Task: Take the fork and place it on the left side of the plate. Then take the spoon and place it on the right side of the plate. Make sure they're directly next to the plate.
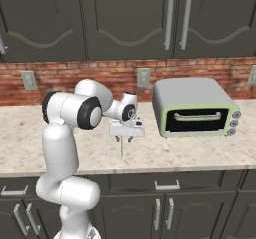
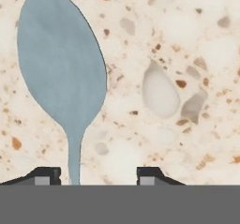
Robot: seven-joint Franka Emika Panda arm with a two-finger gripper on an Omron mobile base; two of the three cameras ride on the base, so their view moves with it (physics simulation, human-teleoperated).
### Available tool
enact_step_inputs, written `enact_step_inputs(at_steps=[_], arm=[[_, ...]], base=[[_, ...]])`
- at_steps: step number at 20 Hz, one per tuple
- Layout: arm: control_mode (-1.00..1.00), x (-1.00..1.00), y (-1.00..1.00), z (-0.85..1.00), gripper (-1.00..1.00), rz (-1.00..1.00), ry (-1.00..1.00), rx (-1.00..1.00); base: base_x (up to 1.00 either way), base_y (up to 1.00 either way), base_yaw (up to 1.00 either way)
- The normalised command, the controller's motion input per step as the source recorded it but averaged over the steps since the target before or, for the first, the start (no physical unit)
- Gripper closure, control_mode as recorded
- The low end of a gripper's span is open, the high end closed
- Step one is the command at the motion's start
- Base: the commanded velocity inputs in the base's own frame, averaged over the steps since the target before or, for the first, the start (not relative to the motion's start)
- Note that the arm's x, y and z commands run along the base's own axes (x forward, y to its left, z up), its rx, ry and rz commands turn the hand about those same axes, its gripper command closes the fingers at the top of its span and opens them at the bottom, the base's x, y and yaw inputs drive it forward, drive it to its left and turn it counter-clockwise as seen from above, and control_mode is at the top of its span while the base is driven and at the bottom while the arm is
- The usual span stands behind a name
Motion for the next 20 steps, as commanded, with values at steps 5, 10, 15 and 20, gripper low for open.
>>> enact_step_inputs(at_steps=[5, 10, 15, 20], arm=[[-1.00, -0.10, 0.12, -0.53, -1.00, 0.00, -0.01, -0.12], [-1.00, -0.22, 0.26, -0.67, -1.00, -0.01, -0.07, -0.20], [-1.00, -0.12, 0.08, -0.89, 1.00, -0.02, -0.02, -0.12], [-1.00, -0.05, 0.03, -1.00, 1.00, -0.03, 0.07, -0.02]], base=[[0.00, 0.00, 0.00], [0.00, 0.00, 0.00], [0.00, 0.00, 0.00], [0.00, 0.00, 0.00]])
